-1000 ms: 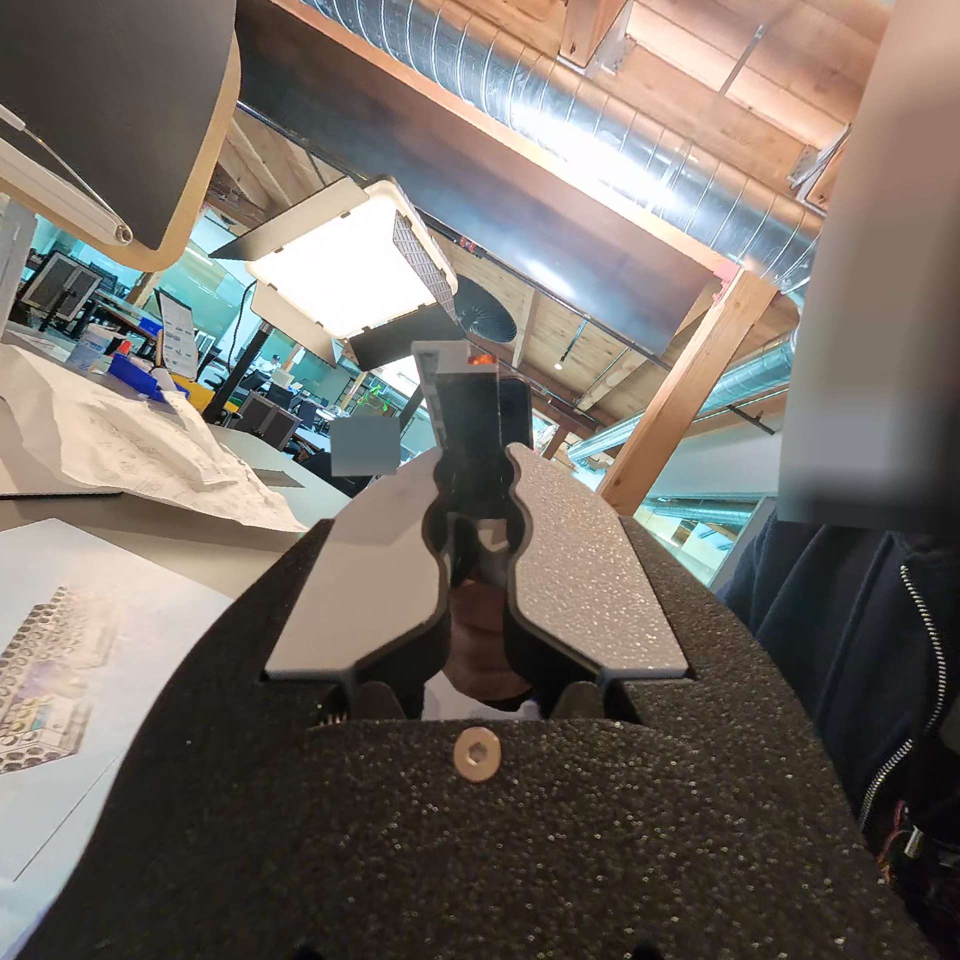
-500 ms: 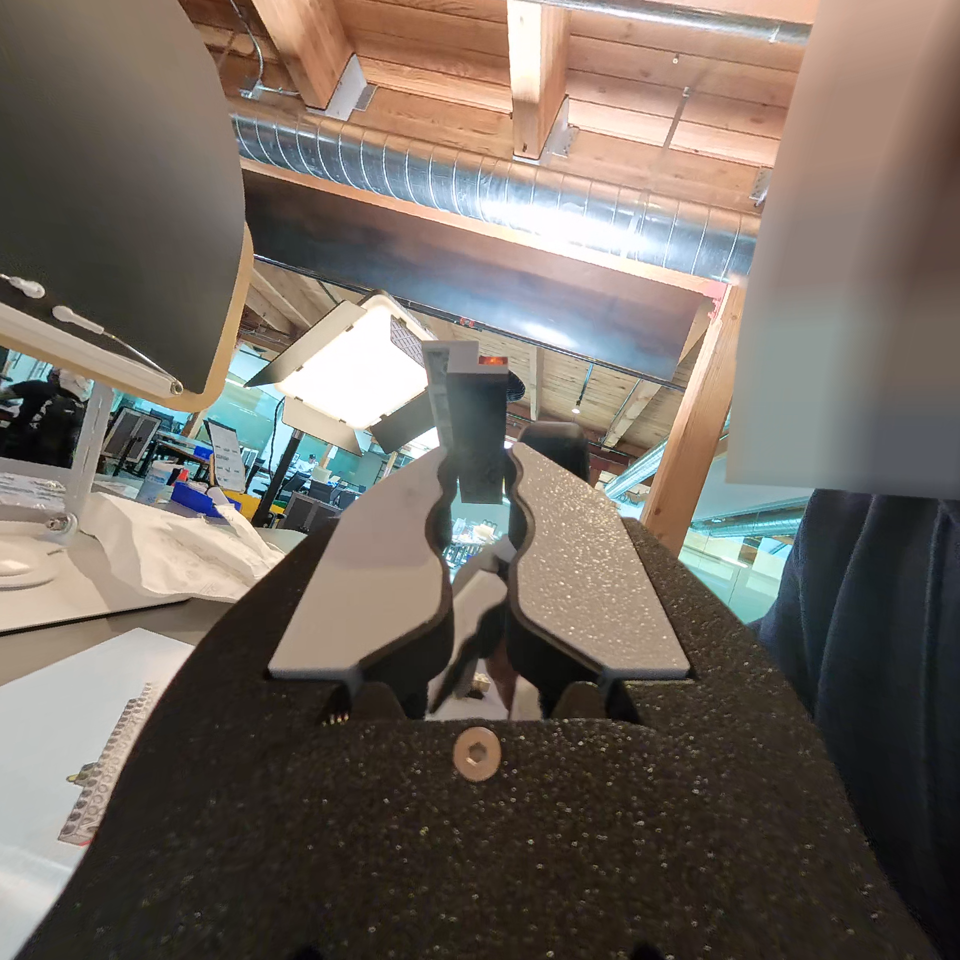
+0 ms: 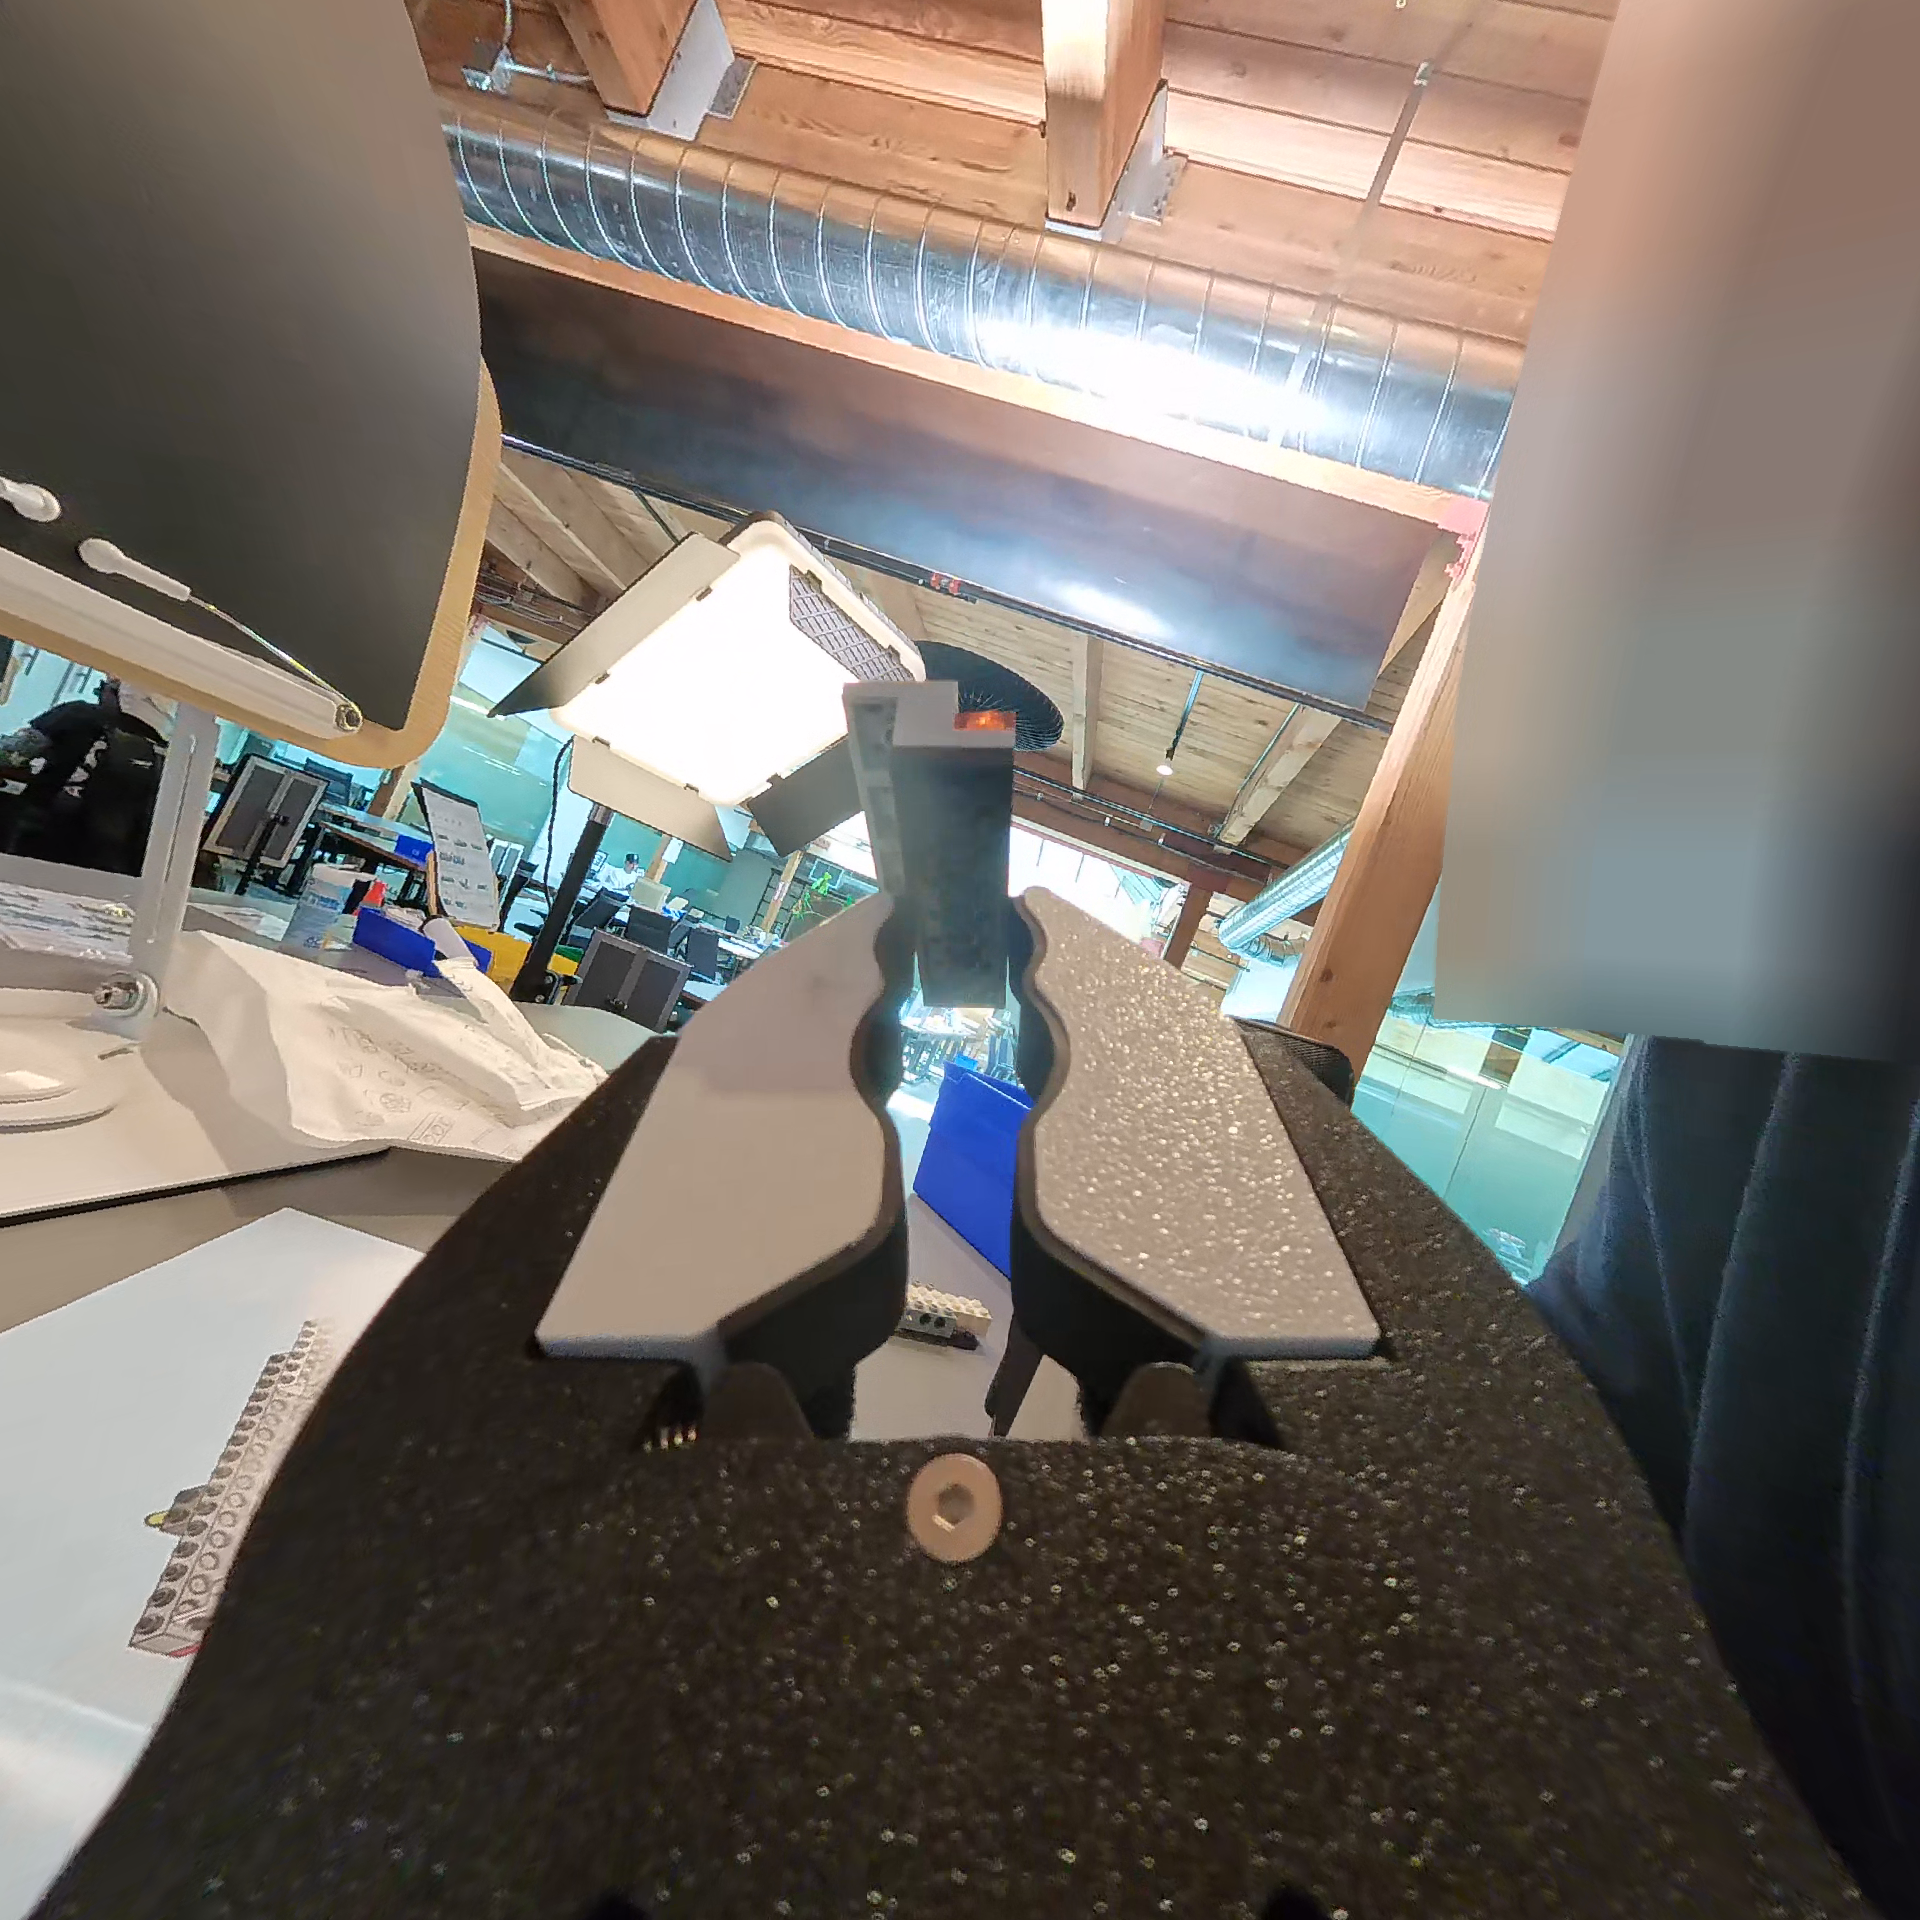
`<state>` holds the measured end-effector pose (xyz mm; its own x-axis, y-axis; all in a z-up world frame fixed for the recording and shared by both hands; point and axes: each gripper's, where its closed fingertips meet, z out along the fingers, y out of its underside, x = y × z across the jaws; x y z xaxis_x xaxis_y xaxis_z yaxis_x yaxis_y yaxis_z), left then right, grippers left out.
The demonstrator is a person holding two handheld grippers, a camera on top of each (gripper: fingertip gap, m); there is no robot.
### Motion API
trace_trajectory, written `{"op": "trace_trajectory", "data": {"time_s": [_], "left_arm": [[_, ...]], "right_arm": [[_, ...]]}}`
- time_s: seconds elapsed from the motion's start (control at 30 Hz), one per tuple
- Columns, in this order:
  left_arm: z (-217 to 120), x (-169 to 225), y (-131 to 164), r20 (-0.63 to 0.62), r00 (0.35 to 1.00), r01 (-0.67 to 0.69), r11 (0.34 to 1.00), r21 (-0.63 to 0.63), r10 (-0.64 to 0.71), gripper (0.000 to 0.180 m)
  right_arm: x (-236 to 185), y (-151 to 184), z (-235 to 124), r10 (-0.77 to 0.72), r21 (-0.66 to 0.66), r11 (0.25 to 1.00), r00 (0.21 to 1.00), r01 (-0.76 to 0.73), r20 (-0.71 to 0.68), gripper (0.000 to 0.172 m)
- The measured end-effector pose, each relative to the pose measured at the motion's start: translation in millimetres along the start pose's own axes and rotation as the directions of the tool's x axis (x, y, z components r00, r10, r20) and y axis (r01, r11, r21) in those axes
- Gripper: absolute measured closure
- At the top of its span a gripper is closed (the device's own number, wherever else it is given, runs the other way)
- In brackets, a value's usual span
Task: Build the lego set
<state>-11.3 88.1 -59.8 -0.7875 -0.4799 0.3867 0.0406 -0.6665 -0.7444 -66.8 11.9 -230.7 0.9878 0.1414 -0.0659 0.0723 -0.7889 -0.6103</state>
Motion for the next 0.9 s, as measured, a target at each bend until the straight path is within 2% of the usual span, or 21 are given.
{"op": "trace_trajectory", "data": {"time_s": [0.1, 0.27, 0.63, 0.9], "left_arm": [[1.2, 0.4, 1.1, -0.004, 1.0, 0.002, 1.0, -0.004, -0.002, 0.163], [2.1, 0.5, 3.4, -0.003, 1.0, -0.004, 1.0, -0.019, 0.003, 0.163], [3.9, 1.7, 8.3, 0.004, 0.999, -0.032, 0.998, -0.046, 0.032, 0.163], [1.7, -1.2, 7.0, 0.024, 0.999, -0.045, 0.998, -0.045, 0.046, 0.163]], "right_arm": [[5.0, -1.6, -0.7, -0.022, 0.003, 1.0, 0.999, 0.022, -0.049, 0.163], [6.0, -14.5, -12.4, -0.04, 0.068, 0.997, 0.997, 0.044, -0.072, 0.164], [10.4, -10.9, -19.6, -0.068, 0.037, 0.997, 0.991, 0.072, -0.111, 0.151], [2.6, 2.6, -14.1, -0.102, 0.019, 0.995, 0.995, 0.103, -0.019, 0.148]]}}
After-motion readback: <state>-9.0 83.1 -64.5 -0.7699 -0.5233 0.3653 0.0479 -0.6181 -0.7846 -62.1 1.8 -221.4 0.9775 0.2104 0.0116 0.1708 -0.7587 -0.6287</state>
